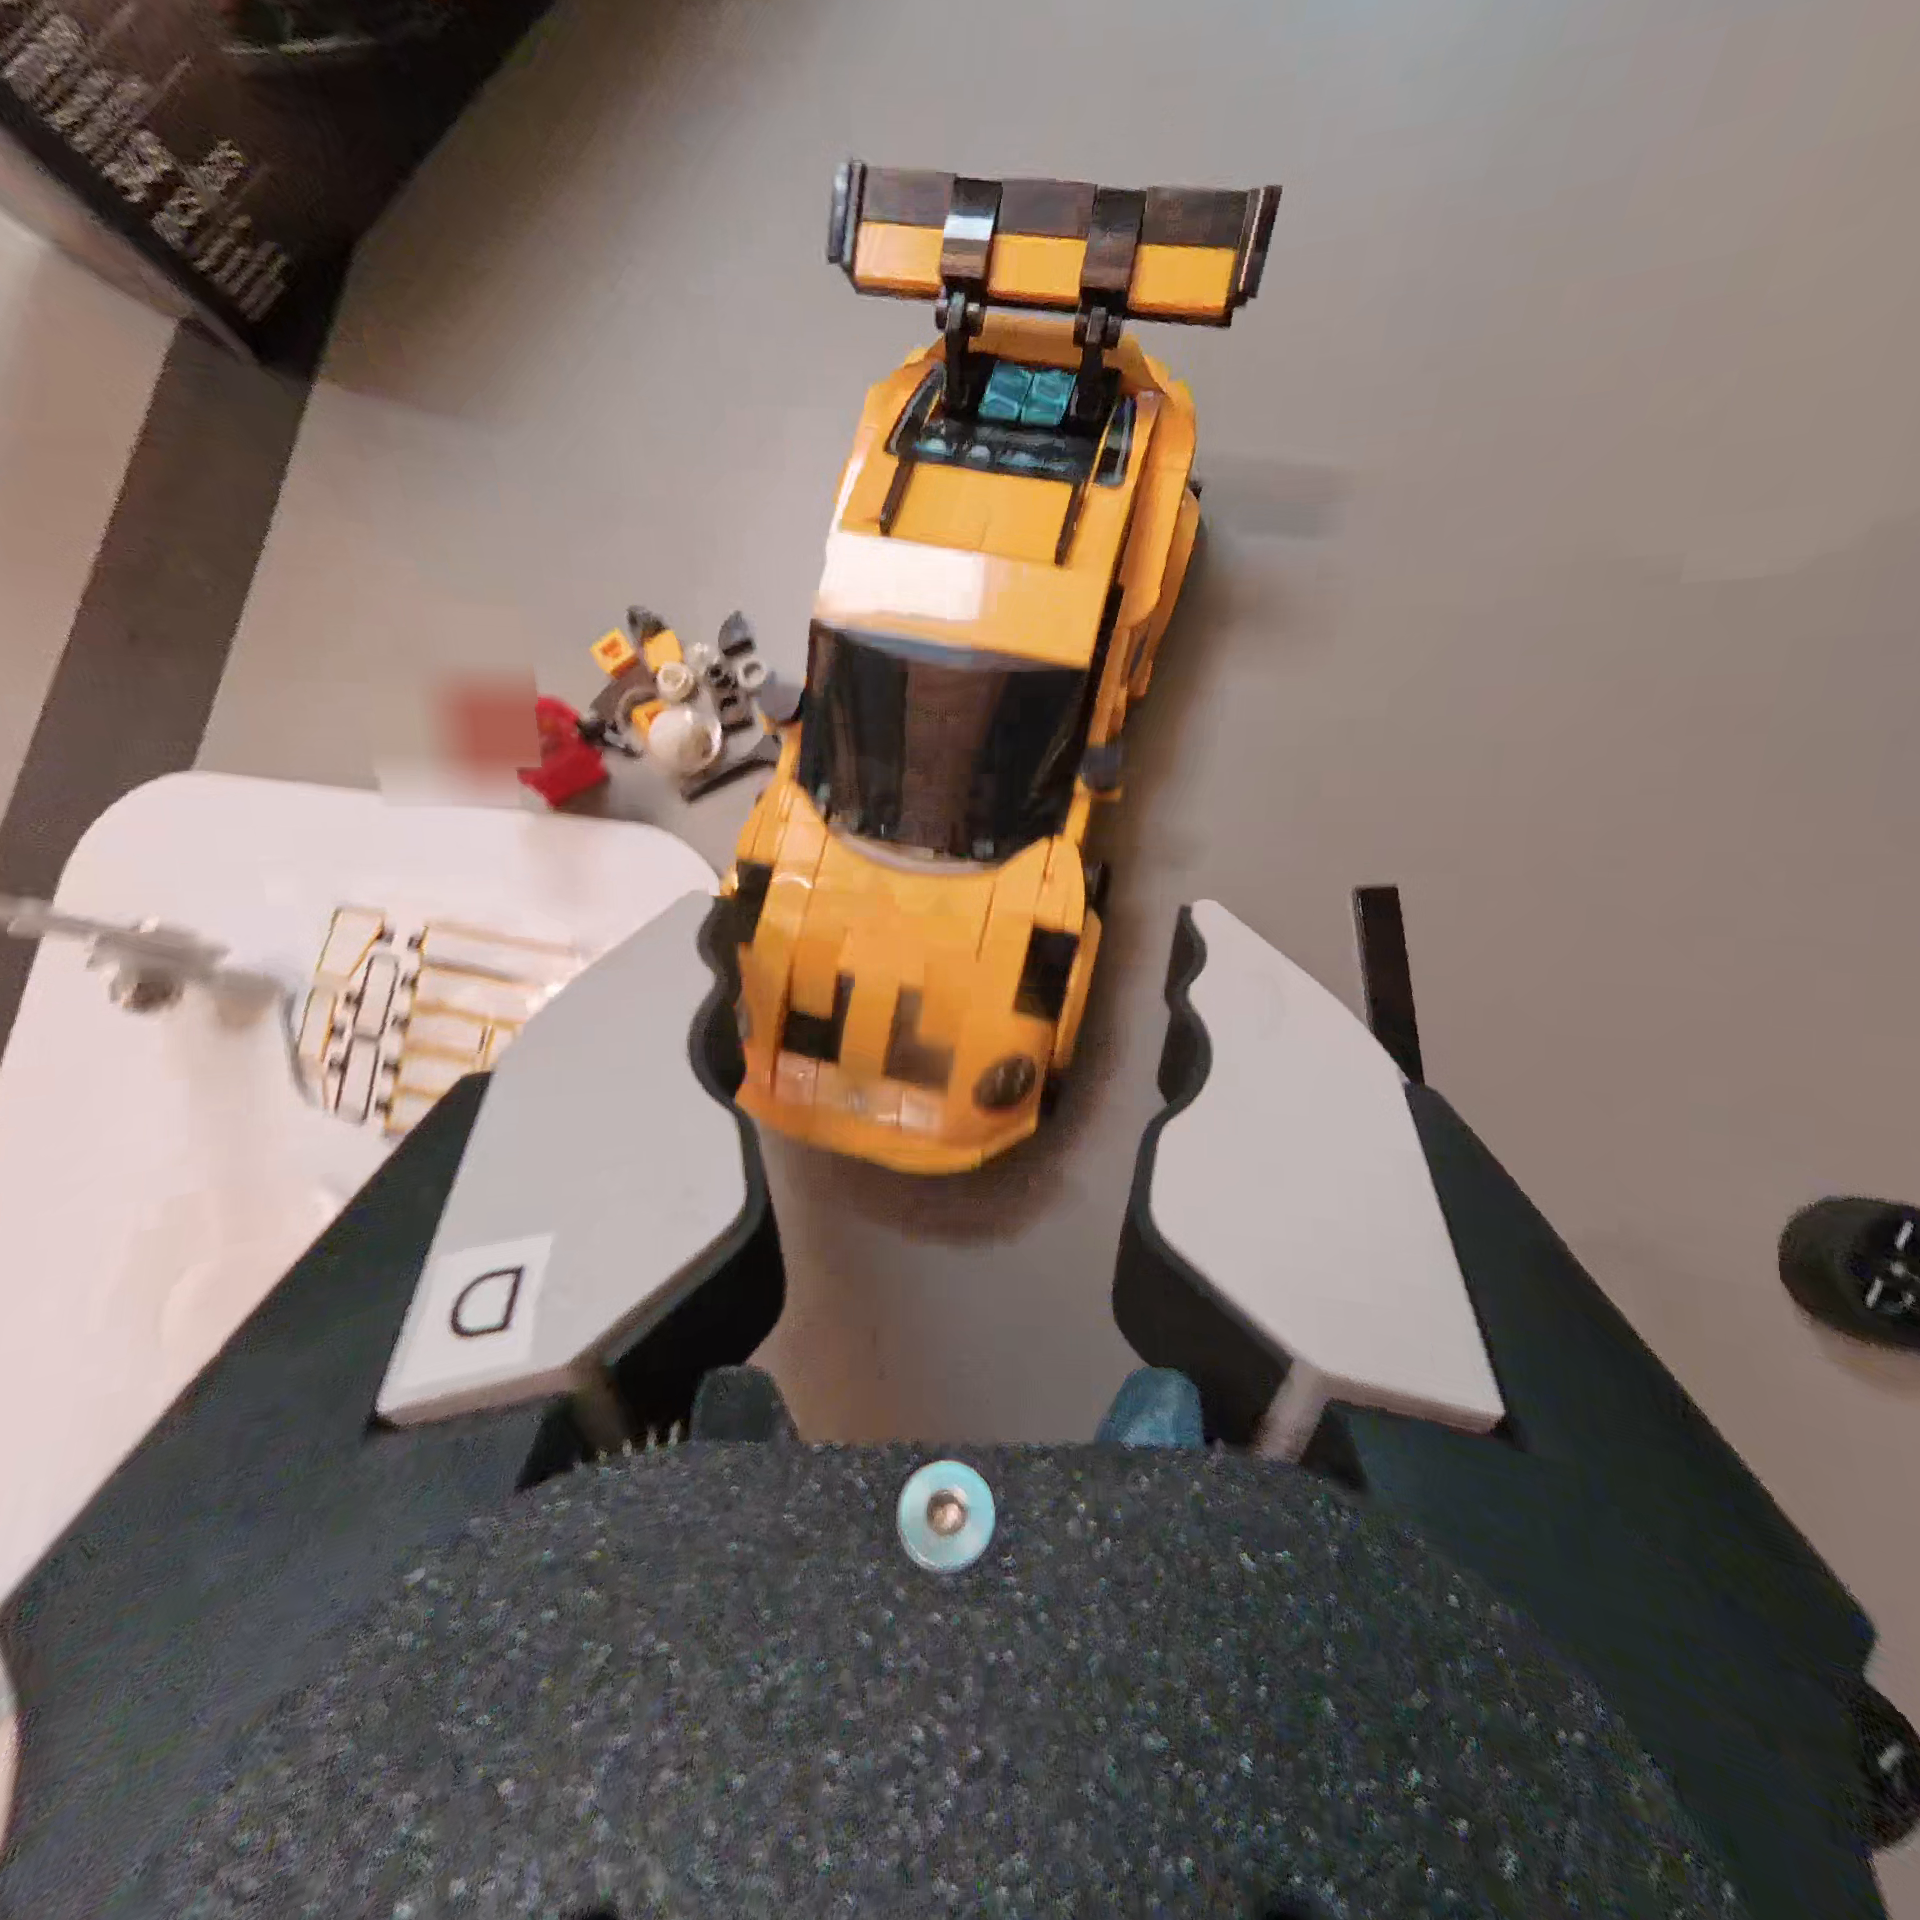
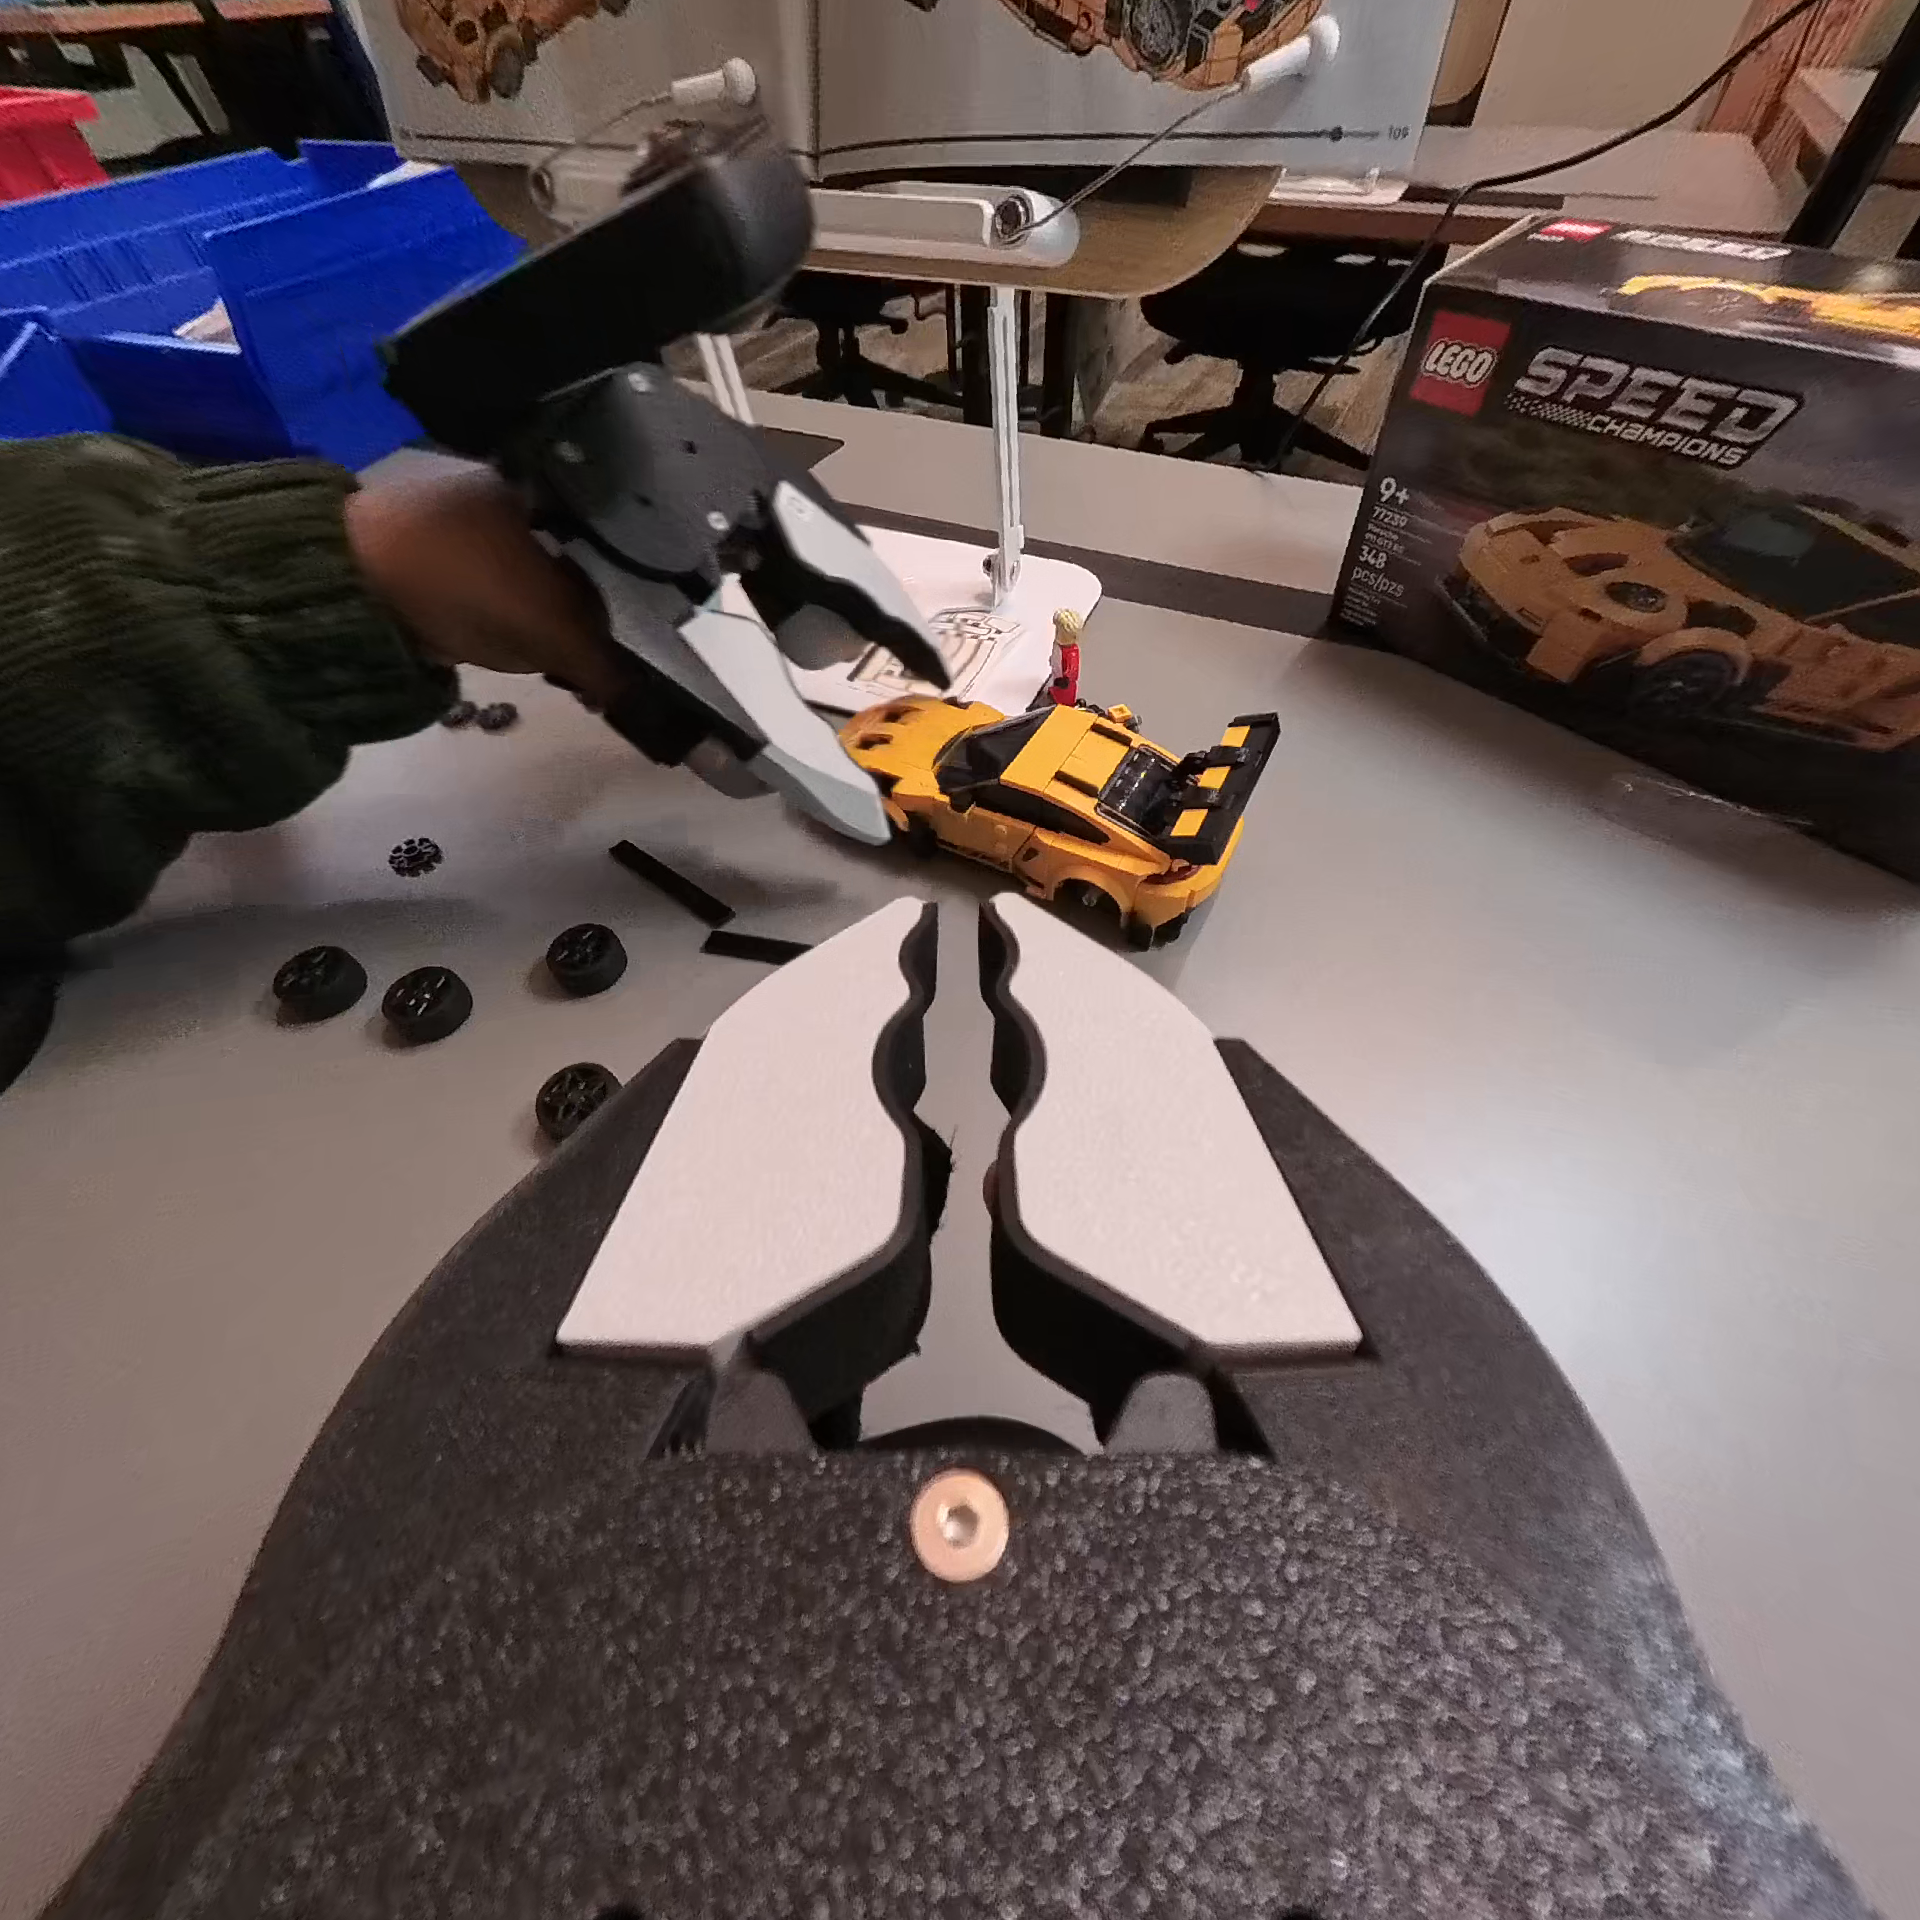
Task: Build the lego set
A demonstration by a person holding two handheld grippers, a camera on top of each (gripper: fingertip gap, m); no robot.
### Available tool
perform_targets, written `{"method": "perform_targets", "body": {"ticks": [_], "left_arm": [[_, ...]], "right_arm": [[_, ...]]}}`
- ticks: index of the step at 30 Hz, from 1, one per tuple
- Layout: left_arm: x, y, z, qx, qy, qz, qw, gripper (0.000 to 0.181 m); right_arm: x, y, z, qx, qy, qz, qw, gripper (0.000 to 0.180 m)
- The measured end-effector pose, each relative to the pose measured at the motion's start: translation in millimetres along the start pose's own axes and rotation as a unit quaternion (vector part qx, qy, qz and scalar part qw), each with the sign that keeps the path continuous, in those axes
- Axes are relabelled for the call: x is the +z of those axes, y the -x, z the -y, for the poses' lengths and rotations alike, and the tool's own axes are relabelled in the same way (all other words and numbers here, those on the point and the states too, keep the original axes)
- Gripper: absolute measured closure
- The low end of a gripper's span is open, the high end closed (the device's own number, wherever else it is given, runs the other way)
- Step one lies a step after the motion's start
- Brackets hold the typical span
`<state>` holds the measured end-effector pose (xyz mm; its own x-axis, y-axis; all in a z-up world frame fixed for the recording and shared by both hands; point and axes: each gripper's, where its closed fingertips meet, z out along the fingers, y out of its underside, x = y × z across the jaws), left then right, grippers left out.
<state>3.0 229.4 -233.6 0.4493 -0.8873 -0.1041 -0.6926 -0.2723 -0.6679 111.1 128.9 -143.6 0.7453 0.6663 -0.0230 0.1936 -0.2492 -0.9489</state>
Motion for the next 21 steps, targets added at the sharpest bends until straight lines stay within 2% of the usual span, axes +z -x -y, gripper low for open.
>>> {"method": "perform_targets", "body": {"ticks": [2,5,7,11,21], "left_arm": [[11.1,0.1,5.1,0.011,0.014,-0.015,1.000,0.096],[22.2,-1.2,6.9,0.045,0.042,-0.027,0.998,0.097],[24.1,2.9,7.6,0.066,0.059,-0.016,0.996,0.108],[26.0,1.8,10.4,0.088,0.067,-0.018,0.994,0.114],[19.1,-2.1,6.6,0.054,0.077,-0.039,0.995,0.115]], "right_arm": [[-1.2,-1.4,-2.5,0.001,0.001,-0.002,1.000,0.173],[-2.0,-4.7,-6.6,0.006,0.005,-0.002,1.000,0.173],[-2.0,-7.0,-7.9,0.009,0.005,-0.001,1.000,0.172],[-0.9,-8.6,-9.3,0.012,0.003,0.003,1.000,0.172],[-2.3,-7.3,-6.9,-0.021,-0.015,0.001,1.000,0.172]]}}
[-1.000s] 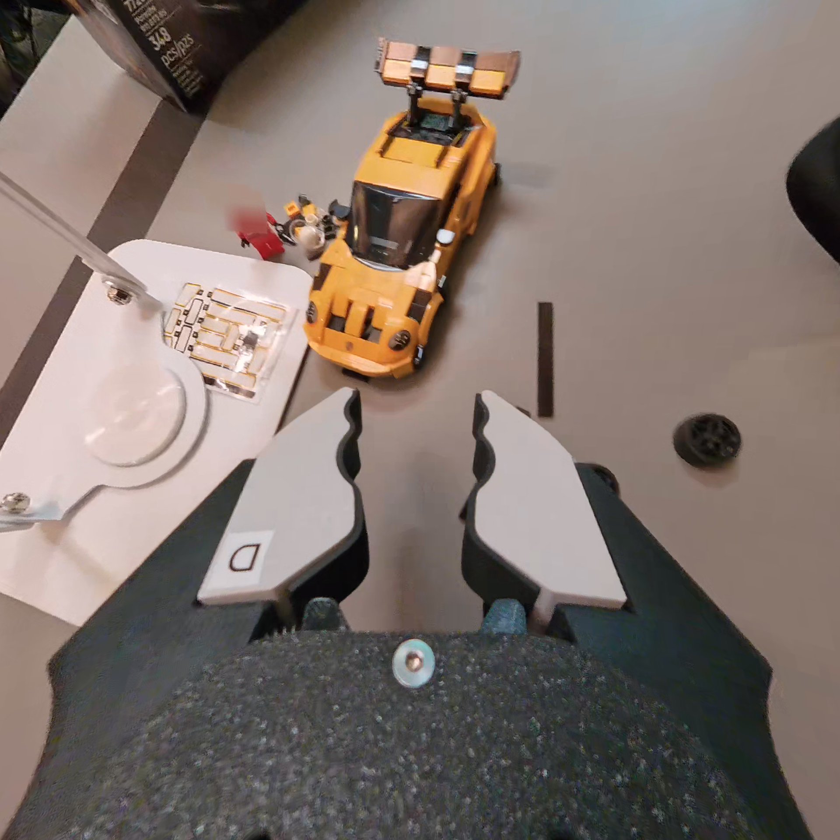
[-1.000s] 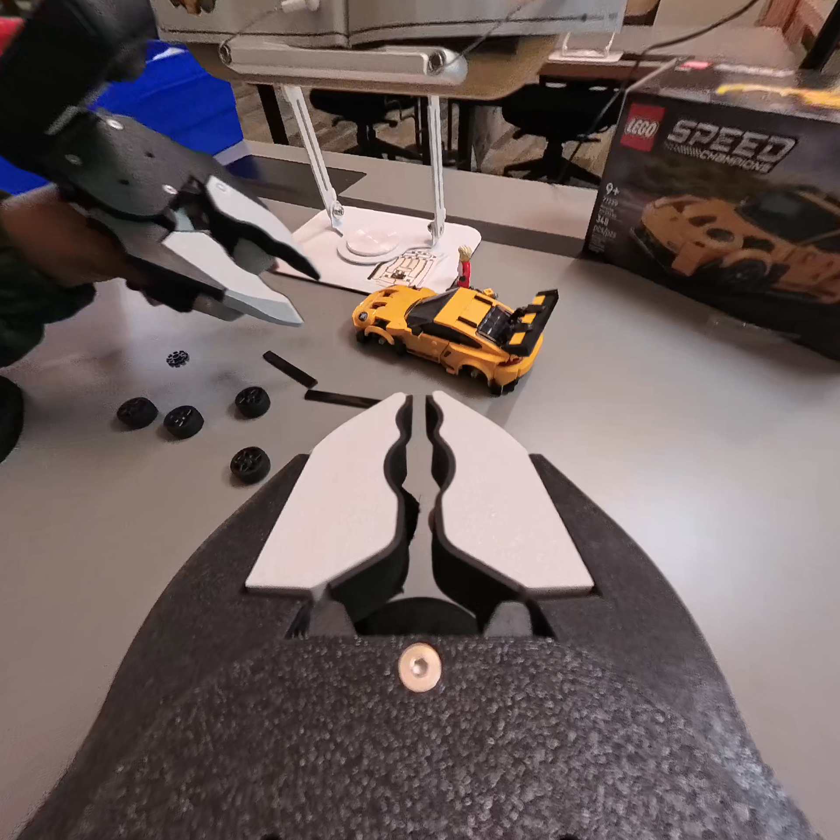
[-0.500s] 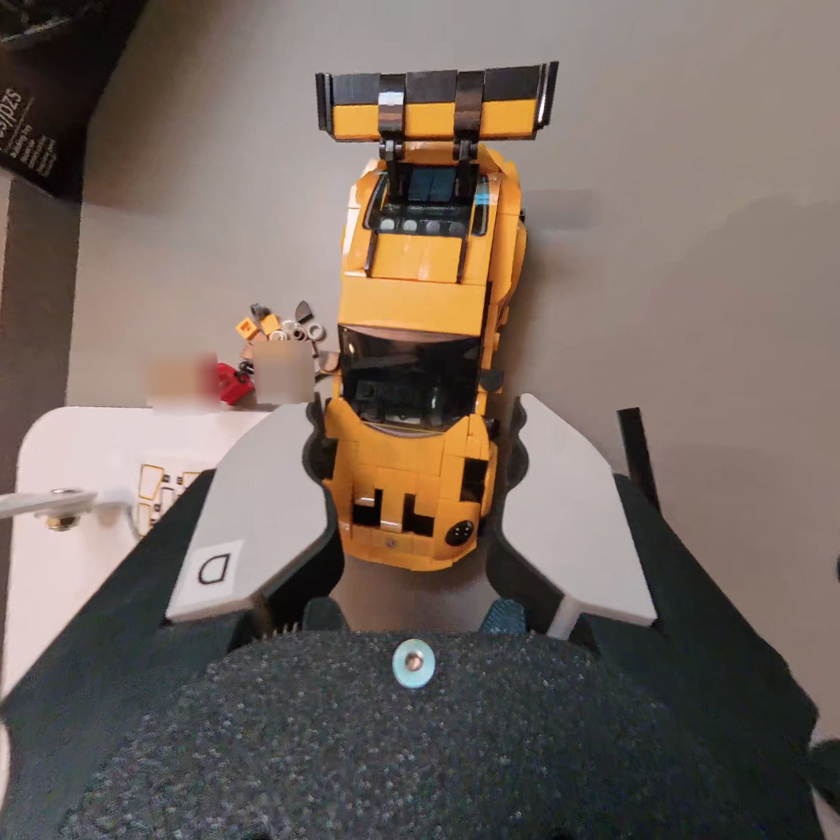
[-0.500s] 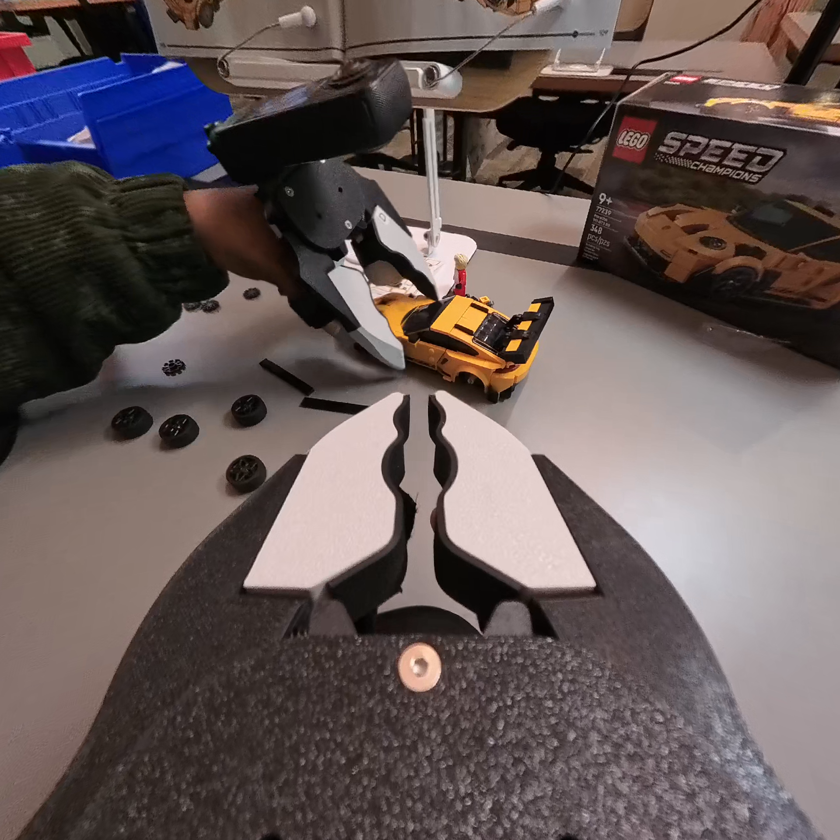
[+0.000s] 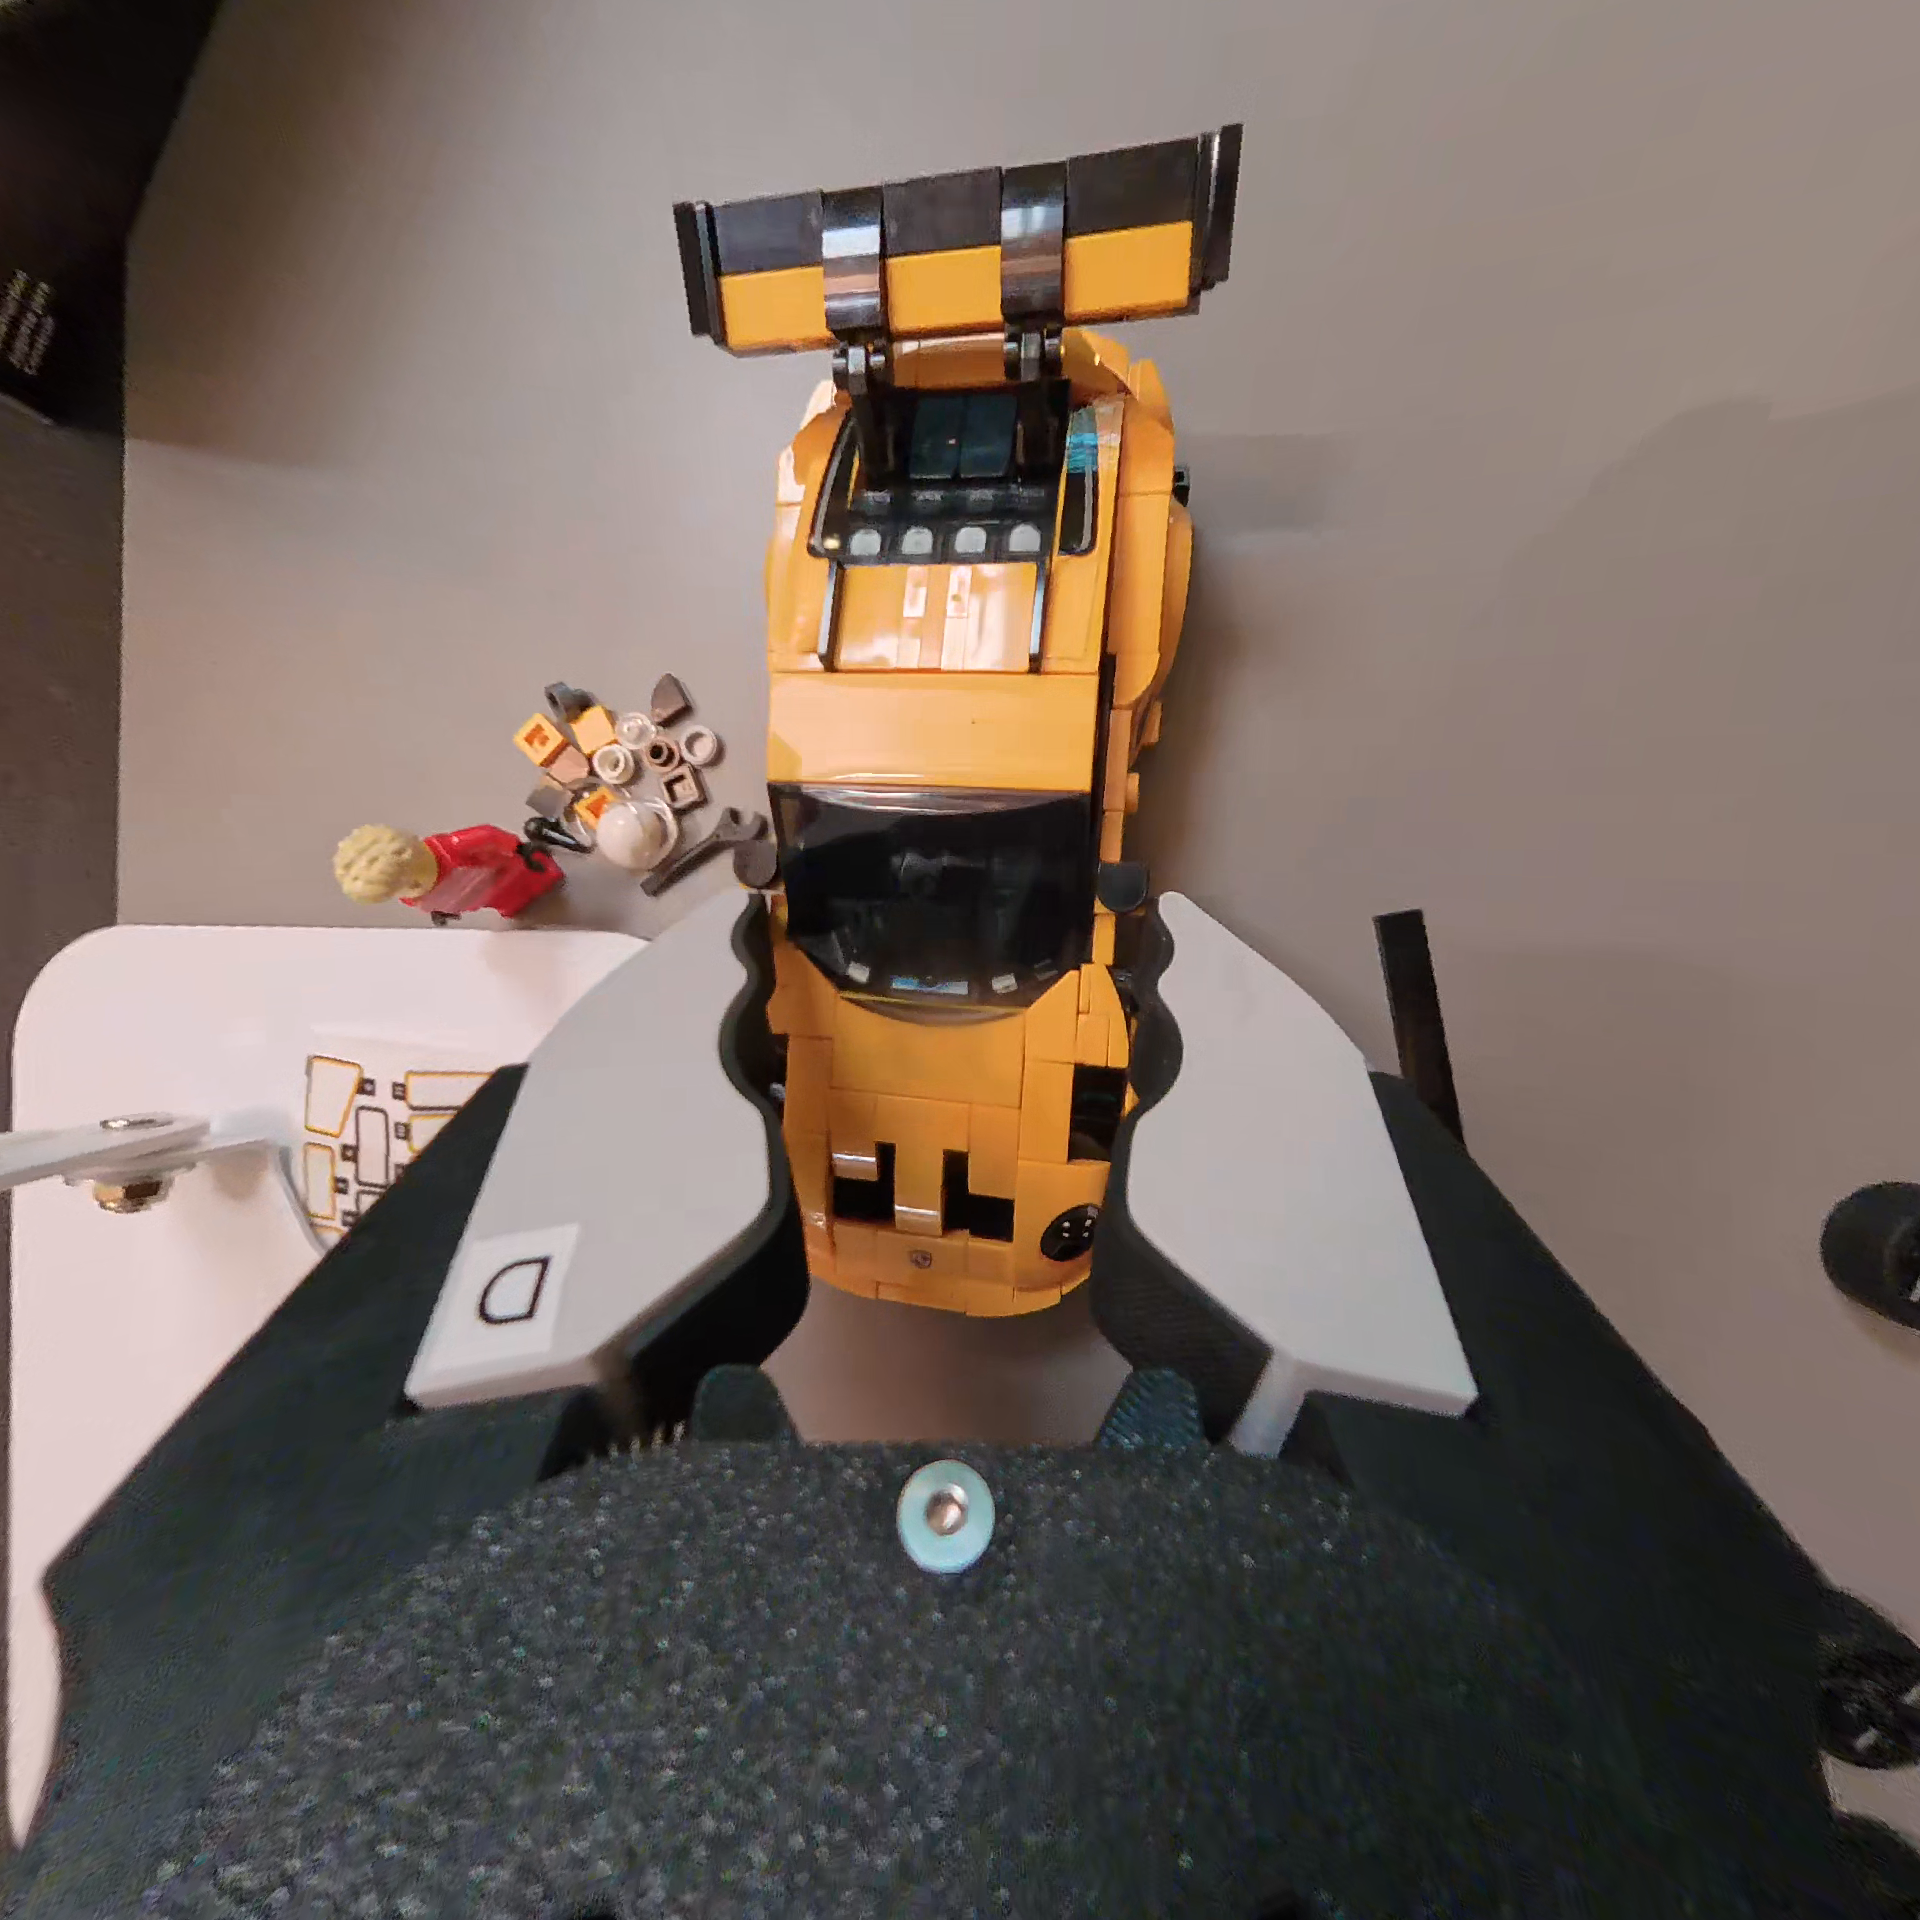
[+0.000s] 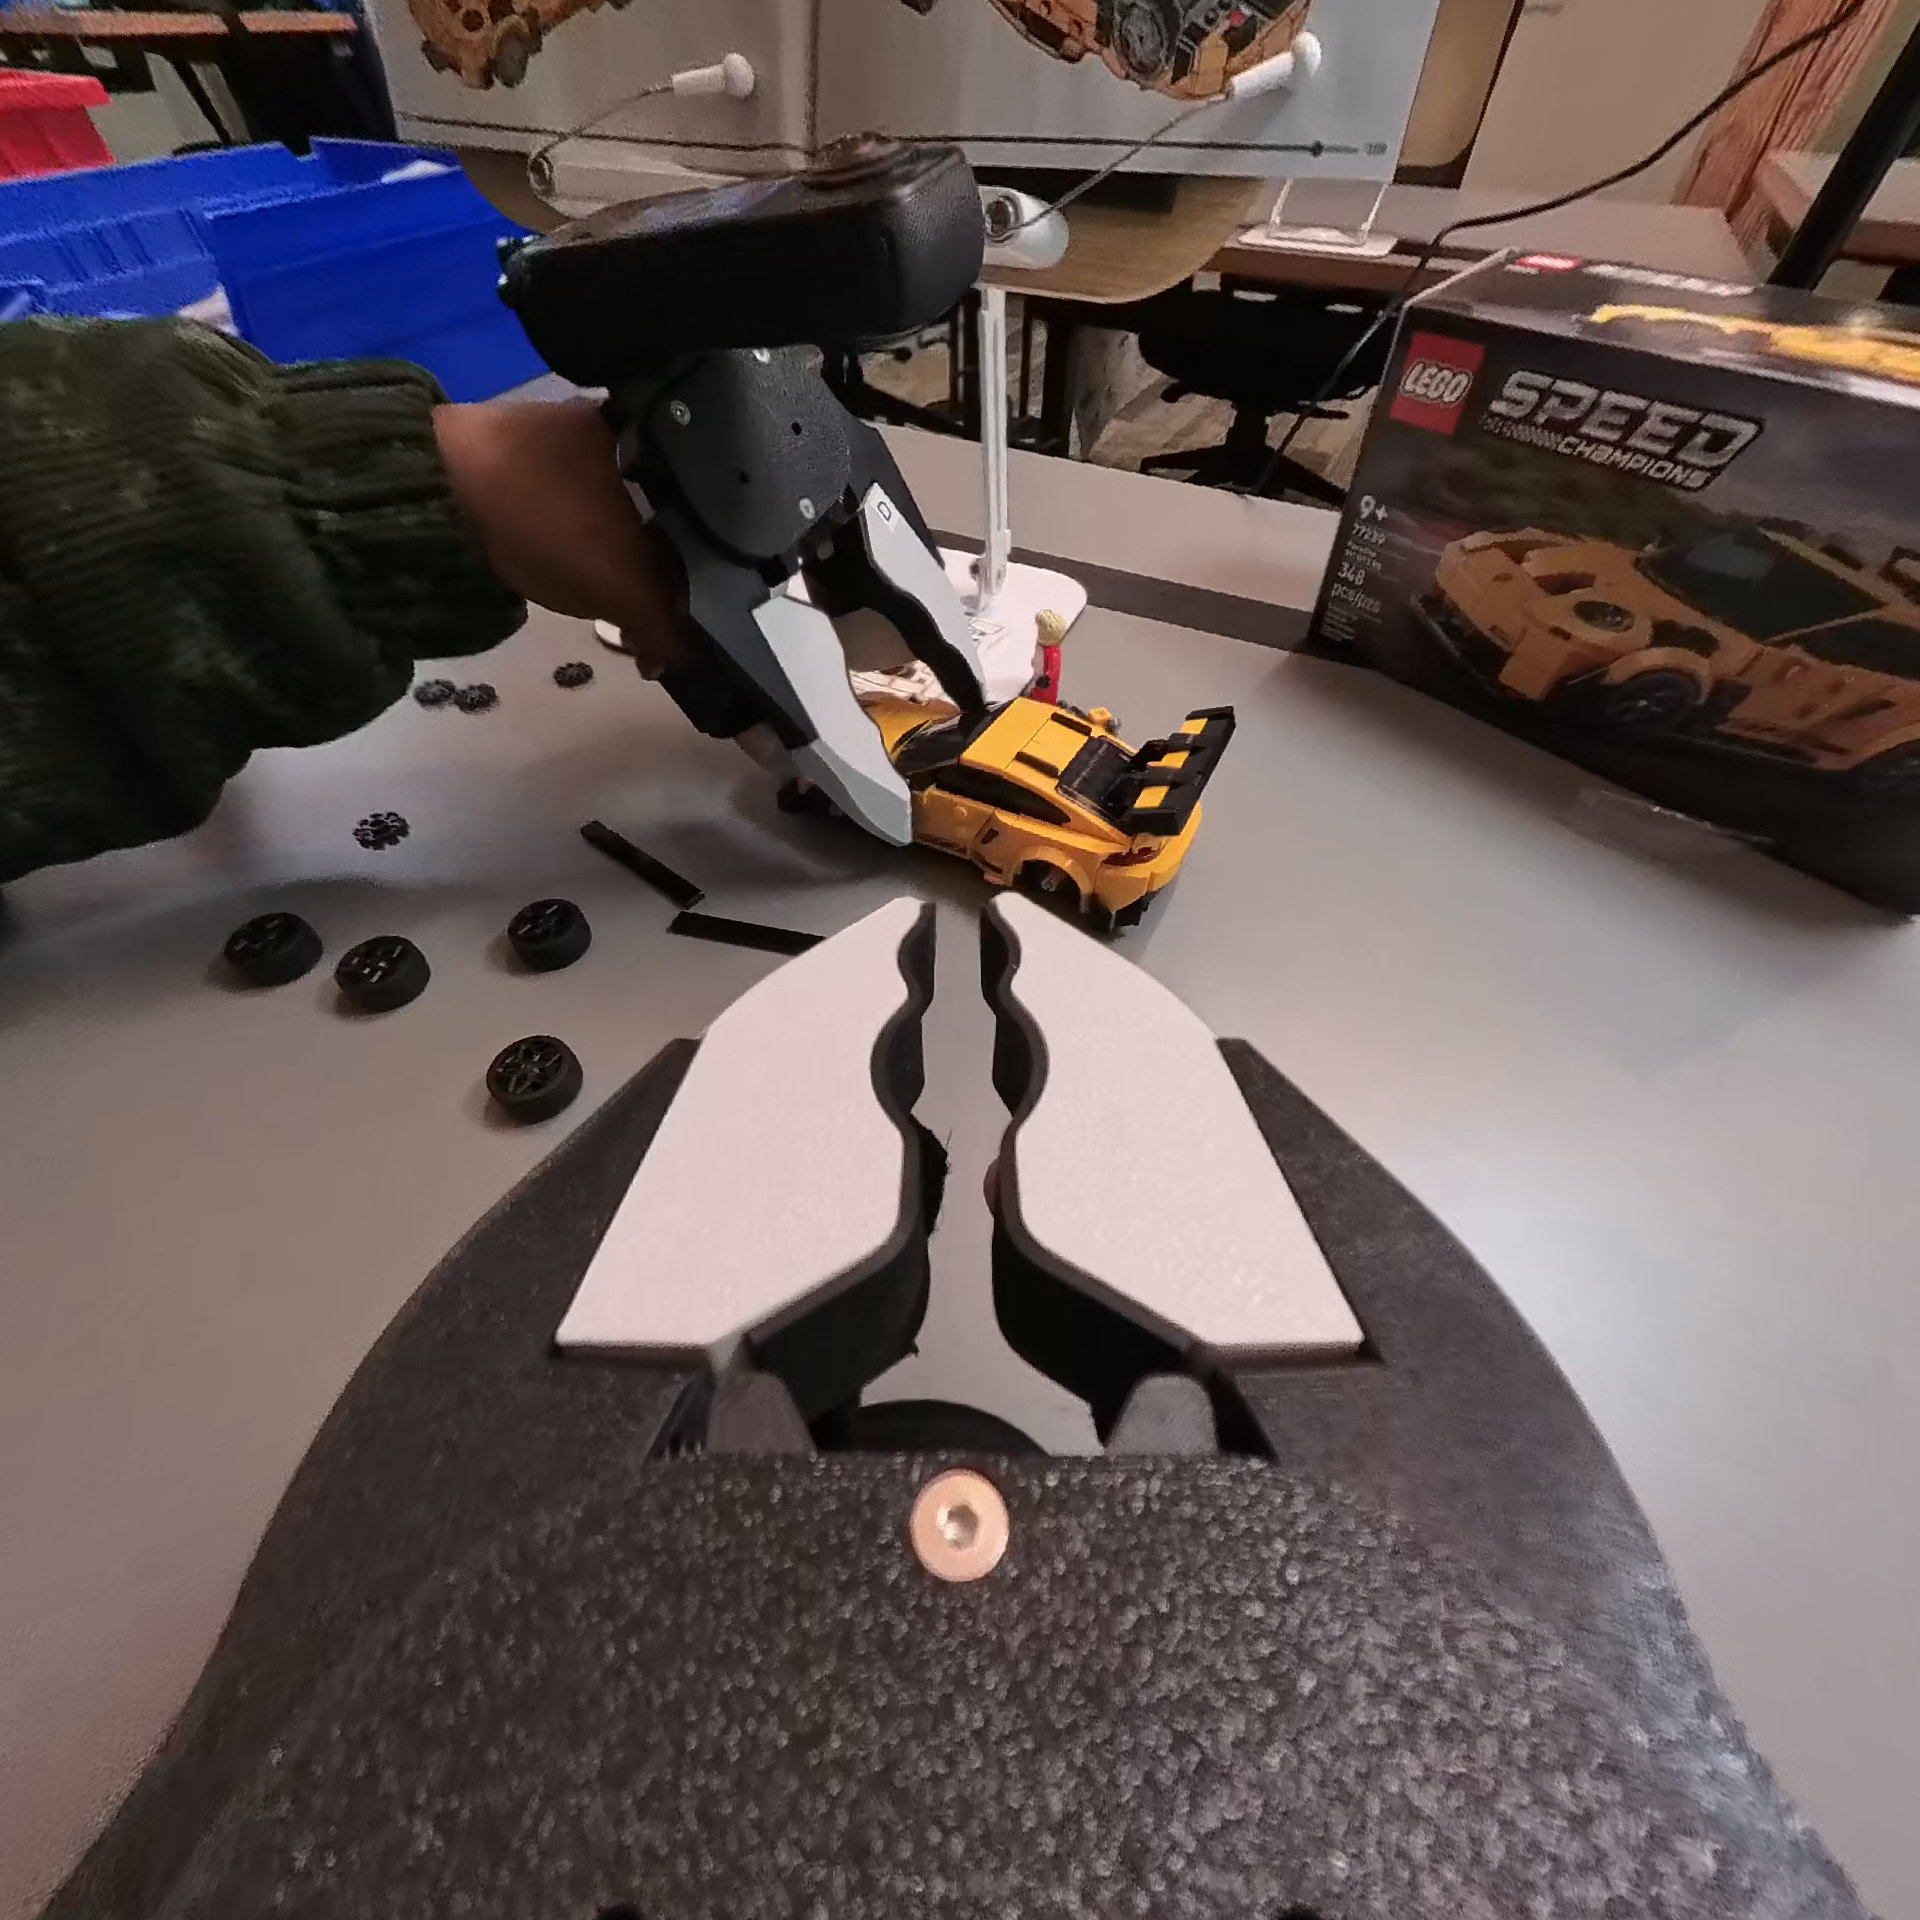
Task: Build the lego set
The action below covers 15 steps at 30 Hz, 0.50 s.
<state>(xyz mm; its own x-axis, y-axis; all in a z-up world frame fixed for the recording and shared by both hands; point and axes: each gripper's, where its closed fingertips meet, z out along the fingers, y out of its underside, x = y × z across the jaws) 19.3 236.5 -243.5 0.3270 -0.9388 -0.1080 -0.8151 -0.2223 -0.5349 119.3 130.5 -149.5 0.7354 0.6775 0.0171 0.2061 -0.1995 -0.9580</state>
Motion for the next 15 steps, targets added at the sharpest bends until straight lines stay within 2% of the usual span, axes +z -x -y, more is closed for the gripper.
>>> {"method": "perform_targets", "body": {"ticks": [9,15], "left_arm": [[-18.4,-9.1,-3.4,-0.068,-0.028,-0.058,0.996,0.115],[-21.4,-14.7,-8.0,-0.101,-0.037,-0.091,0.990,0.115]], "right_arm": [[7.6,5.5,-4.6,-0.040,0.005,0.012,0.999,0.159],[23.9,4.3,-8.9,-0.165,0.030,0.015,0.986,0.145]]}}
